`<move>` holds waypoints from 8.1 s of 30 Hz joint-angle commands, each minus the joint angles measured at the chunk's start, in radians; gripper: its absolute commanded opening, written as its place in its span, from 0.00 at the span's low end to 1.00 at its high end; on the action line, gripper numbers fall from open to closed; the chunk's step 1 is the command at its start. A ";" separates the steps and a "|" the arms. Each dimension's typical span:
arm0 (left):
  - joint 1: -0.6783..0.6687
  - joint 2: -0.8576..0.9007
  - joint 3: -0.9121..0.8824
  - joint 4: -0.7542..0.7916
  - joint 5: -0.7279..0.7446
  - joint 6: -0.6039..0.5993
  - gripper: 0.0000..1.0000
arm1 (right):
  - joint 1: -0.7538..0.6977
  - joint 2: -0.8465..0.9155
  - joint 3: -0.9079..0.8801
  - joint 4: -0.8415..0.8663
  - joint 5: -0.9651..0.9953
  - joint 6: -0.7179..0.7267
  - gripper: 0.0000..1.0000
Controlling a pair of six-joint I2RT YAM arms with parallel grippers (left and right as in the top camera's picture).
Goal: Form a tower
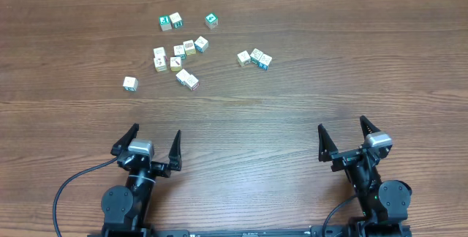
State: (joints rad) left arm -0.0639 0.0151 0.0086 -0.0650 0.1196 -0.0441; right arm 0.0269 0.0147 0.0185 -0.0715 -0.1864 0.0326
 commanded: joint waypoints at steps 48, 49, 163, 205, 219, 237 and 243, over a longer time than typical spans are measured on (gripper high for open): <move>-0.002 0.049 0.367 -0.104 0.057 0.021 1.00 | 0.000 -0.011 -0.011 0.003 0.002 -0.004 1.00; -0.002 0.077 0.420 -0.137 0.057 0.021 0.99 | 0.000 -0.011 -0.011 0.003 0.002 -0.004 1.00; -0.135 2.417 2.252 -1.294 -0.197 -0.673 0.69 | 0.000 -0.011 -0.011 0.003 0.002 -0.004 1.00; -0.126 2.472 2.158 -1.258 -0.198 -0.794 0.40 | 0.000 -0.011 -0.011 0.003 0.002 -0.004 1.00; -0.126 2.472 2.204 -1.233 -0.197 -0.700 0.27 | 0.000 -0.011 -0.011 0.003 0.002 -0.004 1.00; -0.139 2.362 2.538 -1.446 -0.085 -0.448 0.27 | 0.000 -0.011 -0.011 0.003 0.002 -0.004 1.00; -0.174 2.255 2.539 -1.462 -0.081 -0.399 0.27 | 0.000 -0.011 -0.011 0.003 0.002 -0.004 1.00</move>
State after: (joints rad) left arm -0.2119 2.3672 2.5107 -1.5208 0.0143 -0.5034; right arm 0.0269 0.0128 0.0185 -0.0719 -0.1867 0.0326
